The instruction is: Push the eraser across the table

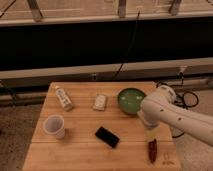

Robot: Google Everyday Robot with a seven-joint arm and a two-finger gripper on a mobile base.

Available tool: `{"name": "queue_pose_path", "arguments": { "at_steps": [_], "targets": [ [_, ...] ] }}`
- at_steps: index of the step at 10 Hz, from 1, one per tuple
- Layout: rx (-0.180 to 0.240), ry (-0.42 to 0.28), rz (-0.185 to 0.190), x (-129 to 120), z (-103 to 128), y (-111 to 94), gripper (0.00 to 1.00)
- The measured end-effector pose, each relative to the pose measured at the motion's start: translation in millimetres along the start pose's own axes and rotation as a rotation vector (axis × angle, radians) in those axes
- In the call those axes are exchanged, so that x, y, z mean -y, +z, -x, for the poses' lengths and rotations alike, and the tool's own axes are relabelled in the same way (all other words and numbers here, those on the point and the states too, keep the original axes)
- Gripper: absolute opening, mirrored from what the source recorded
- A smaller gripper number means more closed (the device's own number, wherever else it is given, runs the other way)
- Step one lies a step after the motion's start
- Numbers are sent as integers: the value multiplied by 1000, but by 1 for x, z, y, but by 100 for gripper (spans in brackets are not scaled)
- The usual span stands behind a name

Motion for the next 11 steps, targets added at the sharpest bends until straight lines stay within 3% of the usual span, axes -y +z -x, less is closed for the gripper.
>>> {"name": "queue_pose_path", "arguments": {
  "at_steps": [11],
  "targets": [
    [20, -69, 27, -28, 34, 24, 80]
  ]
}}
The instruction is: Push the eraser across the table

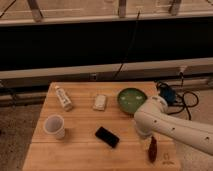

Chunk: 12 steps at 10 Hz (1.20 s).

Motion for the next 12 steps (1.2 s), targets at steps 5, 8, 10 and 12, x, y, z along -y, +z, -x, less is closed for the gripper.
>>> {"name": "queue_pose_path", "arguments": {
  "at_steps": [5, 8, 10, 12],
  "targets": [
    [15, -3, 18, -6, 12, 9, 80],
    [23, -6, 31, -7, 20, 15, 78],
    [26, -5, 38, -9, 22, 18, 63],
    [31, -10, 44, -11, 26, 21, 50]
  ]
}}
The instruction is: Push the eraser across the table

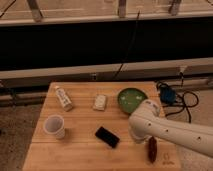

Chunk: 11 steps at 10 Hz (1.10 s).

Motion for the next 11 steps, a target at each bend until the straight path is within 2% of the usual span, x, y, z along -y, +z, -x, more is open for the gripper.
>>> {"name": "queue_pose_path", "arguments": {
  "at_steps": [4, 5, 8, 11],
  "targets": [
    [21, -21, 16, 2, 11, 12, 10],
    [21, -31, 21, 5, 18, 14, 5],
    [27, -62, 39, 8, 34, 21, 3],
    [30, -106, 52, 19, 63, 27, 3]
  ]
}}
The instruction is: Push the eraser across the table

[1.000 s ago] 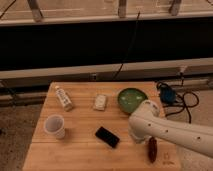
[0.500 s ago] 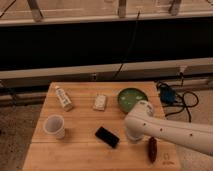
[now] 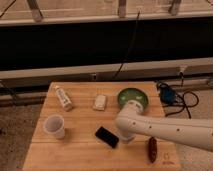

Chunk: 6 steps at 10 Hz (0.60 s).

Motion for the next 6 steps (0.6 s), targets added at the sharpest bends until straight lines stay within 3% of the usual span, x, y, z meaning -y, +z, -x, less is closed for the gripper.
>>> {"name": "queue_pose_path", "arguments": {
  "at_steps": [3, 6],
  "targets": [
    [-1, -28, 6, 10, 7, 2, 3],
    [-11, -90, 10, 27, 37, 5, 3]
  ]
}}
